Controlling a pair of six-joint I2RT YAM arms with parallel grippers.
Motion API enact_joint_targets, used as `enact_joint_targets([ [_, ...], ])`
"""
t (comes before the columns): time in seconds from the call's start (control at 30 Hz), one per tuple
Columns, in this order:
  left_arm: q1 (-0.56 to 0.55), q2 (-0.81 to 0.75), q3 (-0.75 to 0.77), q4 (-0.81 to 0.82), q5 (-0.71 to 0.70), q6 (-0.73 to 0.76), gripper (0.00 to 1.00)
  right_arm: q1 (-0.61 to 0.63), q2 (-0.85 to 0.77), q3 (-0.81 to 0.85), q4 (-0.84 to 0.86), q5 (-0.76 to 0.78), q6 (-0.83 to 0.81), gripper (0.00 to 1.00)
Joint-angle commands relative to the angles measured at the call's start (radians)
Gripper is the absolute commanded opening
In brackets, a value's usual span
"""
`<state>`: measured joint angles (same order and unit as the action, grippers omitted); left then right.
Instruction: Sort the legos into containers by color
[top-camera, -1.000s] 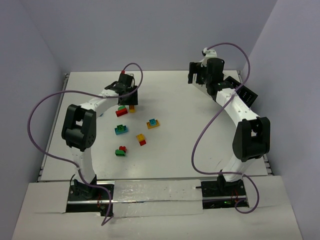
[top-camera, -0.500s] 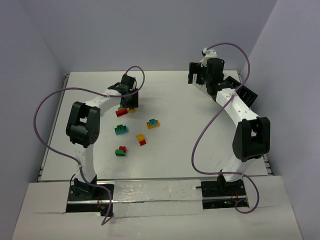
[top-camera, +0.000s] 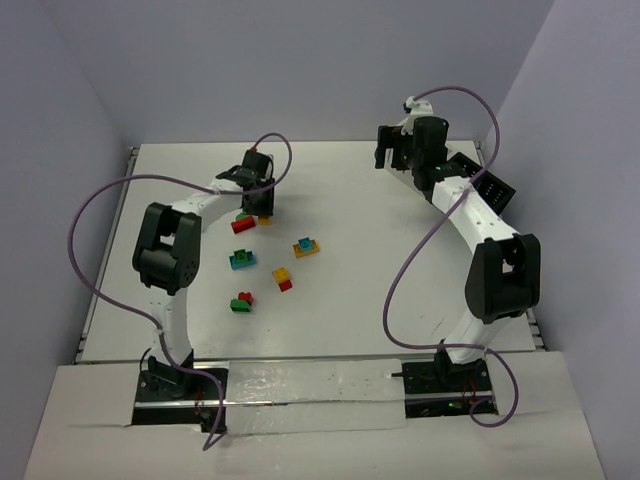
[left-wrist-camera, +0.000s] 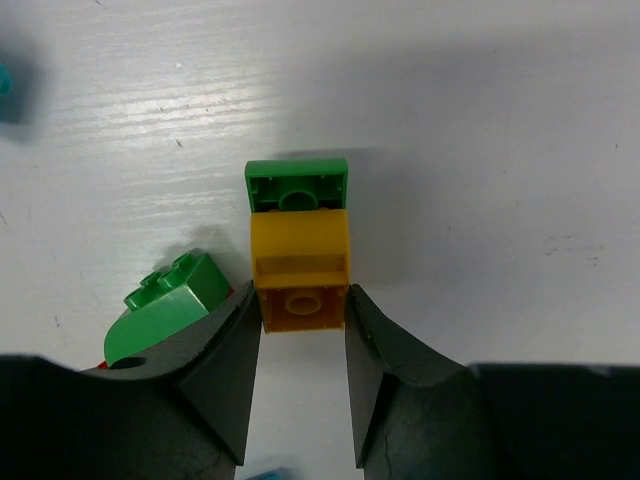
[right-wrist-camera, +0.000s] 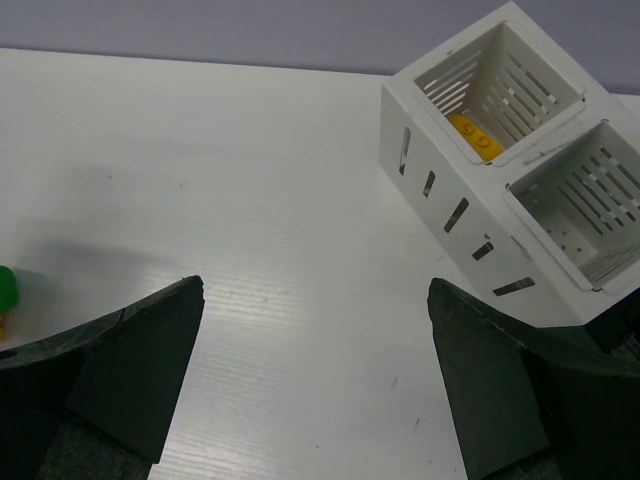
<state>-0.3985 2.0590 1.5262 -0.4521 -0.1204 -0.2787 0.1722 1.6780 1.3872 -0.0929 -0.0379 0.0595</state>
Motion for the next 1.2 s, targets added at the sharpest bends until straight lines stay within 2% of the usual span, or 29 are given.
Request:
enact_joint_targets([
  [0.0,-0.003,-0.133,-0.068,0.084,0.12,0.083,0.21,-0.002,-0.066,0.007,-0.008,-0.094,0.049,1.0],
  [0.1,0.003,-0.263,-0.16,0.162,0.377,0.194,0.03,-0.002,-0.072,0.012,-0.033,-0.229,0.059,1.0],
  [0.13,0.003,-0.292,-0.184,0.171,0.475,0.238,0.0,-0.002,-0.074,0.011,-0.04,-0.31,0.051,1.0],
  [0.2,0.005,-0.348,-0.2,0.168,0.597,0.301,0.0,-0.002,-0.078,0.001,-0.034,-0.471,0.051,1.0],
  [0.23,0.008,-0.367,-0.199,0.148,0.669,0.345,0.0,-0.002,-0.08,-0.006,-0.025,-0.503,0.055,1.0],
  [0.27,0.011,-0.383,-0.188,0.1,0.802,0.412,0.0,-0.002,-0.082,-0.018,-0.017,-0.576,0.058,1.0],
  [0.3,0.012,-0.396,-0.183,0.075,0.876,0.442,0.0,-0.002,-0.086,-0.028,-0.001,-0.641,0.06,1.0],
  [0.4,0.02,-0.424,-0.199,0.048,1.037,0.51,0.0,0.006,-0.096,-0.054,0.04,-0.832,0.057,1.0],
  [0.57,0.023,-0.459,-0.208,0.033,1.144,0.615,0.0,0.028,-0.114,-0.077,0.088,-1.01,0.059,0.99],
  [0.67,0.024,-0.44,-0.136,-0.079,1.201,0.741,0.0,0.06,-0.115,-0.059,0.059,-1.089,0.038,0.97],
  [0.77,0.027,-0.406,-0.074,-0.181,1.24,0.832,0.0,0.106,-0.119,-0.035,0.005,-1.144,-0.009,0.91],
  [0.83,0.027,-0.395,-0.046,-0.232,1.26,0.878,0.0,0.132,-0.123,-0.022,-0.051,-1.155,-0.062,0.88],
  [0.97,0.027,-0.387,-0.024,-0.27,1.289,0.916,0.0,0.195,-0.121,0.026,-0.301,-1.145,-0.332,0.86],
  [1.17,0.024,-0.406,-0.034,-0.289,1.294,0.955,0.0,0.224,-0.121,0.038,-0.362,-1.137,-0.403,0.88],
])
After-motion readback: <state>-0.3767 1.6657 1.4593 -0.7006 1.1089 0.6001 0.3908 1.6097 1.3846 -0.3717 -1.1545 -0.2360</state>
